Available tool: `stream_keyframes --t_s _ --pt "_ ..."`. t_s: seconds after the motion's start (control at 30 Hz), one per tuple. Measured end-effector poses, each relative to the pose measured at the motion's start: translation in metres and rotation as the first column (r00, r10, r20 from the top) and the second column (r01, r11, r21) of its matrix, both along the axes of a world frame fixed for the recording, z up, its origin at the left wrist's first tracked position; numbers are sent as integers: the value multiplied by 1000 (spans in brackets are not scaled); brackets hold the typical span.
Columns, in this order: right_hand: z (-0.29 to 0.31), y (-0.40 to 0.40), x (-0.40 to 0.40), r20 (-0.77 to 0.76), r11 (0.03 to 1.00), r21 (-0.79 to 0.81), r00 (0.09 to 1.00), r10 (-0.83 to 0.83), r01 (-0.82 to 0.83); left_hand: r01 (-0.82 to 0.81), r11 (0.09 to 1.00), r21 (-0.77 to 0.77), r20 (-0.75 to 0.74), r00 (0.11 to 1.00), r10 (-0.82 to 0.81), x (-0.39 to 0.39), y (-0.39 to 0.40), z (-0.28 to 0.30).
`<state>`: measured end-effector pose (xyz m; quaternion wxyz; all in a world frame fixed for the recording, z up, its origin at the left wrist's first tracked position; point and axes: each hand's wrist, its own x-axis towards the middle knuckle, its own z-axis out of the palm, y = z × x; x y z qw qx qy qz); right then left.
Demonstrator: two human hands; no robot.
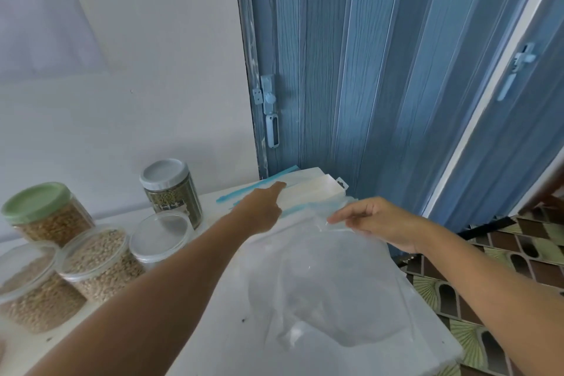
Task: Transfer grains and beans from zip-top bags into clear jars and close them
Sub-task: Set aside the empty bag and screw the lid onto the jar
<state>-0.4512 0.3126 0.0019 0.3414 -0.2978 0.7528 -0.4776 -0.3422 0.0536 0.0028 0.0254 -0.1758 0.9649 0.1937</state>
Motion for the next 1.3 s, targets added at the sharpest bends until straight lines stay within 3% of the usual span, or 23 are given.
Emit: stream_keyframes --t_s 0.3,0.4,0.53,0.67,0.87,1.0,1.17,1.3 --pt "-1 12 -2 244 992 -114 970 -19 48 -99 985 140 -109 987 115 -15 2 -10" --pt "5 11 -2 194 999 -39 980 42 -36 -20 980 197 10 1000 18 -14 0 -10" --pt "-2 2 0 85 995 59 994 72 -78 -41 992 121 73 997 32 -13 2 -22" --pt "-4 -3 0 -74 997 40 995 69 -66 -84 992 93 -71 993 90 -13 -1 -19" --pt "5 -15 -11 -47 997 -63 998 44 -47 -109 991 73 -342 931 127 -5 -19 32" --pt "14 -37 -19 -85 996 -66 995 55 -60 -63 997 46 -395 916 76 1 -23 54" --pt "13 -59 -24 -286 990 78 949 135 -117 39 998 -41 -305 951 -50 9 -15 36" --pt "1 -60 -27 -634 960 277 757 157 32 11 1000 -10 -218 976 -13 11 -14 7"
